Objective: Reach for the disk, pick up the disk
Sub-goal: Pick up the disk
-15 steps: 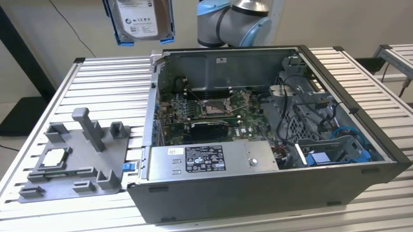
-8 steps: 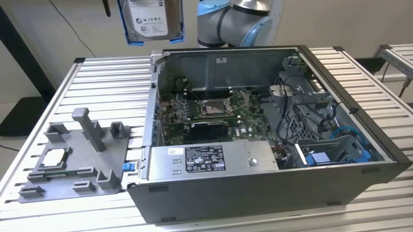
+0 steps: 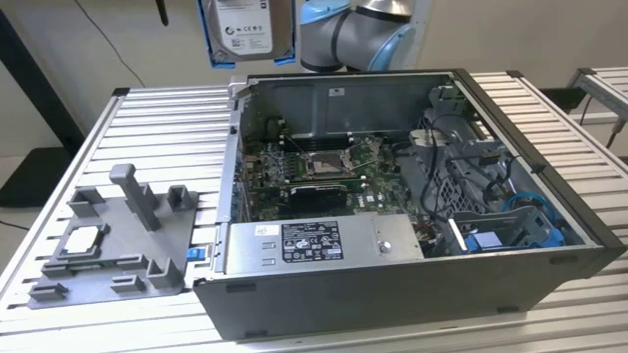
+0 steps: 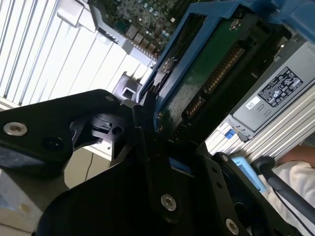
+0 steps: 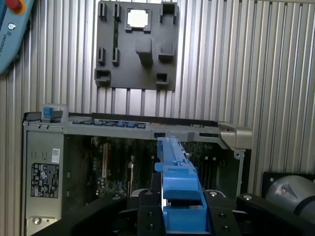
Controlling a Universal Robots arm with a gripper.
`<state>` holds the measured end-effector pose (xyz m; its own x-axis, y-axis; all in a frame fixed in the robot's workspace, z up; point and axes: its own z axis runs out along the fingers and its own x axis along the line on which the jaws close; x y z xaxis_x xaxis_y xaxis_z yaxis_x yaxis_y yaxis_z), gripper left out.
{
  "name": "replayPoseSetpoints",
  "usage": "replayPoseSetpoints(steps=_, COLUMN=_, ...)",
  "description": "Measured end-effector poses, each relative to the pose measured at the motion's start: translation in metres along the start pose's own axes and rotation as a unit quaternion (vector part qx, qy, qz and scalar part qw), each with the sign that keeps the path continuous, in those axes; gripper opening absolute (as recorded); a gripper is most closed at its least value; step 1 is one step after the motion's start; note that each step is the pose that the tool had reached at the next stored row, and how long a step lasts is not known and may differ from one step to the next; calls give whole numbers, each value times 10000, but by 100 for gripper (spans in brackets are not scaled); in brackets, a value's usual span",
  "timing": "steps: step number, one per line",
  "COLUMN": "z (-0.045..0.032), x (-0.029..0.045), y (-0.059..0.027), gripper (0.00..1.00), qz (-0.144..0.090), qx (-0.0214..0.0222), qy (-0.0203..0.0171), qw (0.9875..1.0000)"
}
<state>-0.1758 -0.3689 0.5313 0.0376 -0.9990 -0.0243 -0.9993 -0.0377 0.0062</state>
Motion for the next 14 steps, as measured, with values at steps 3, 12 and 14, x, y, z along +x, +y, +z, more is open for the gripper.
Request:
replayPoseSetpoints(steps=3, z=-1, x=3, y=-79, gripper=0, qz=0, qx=0, qy=0, qw=10000)
replayPoseSetpoints(steps=12, z=-2, x=12, y=-308, gripper=0, qz=0, qx=0, qy=0, qw=10000)
replayPoseSetpoints(steps=14, z=-2, x=13, y=-361, gripper=0, qz=0, qx=0, qy=0, qw=10000)
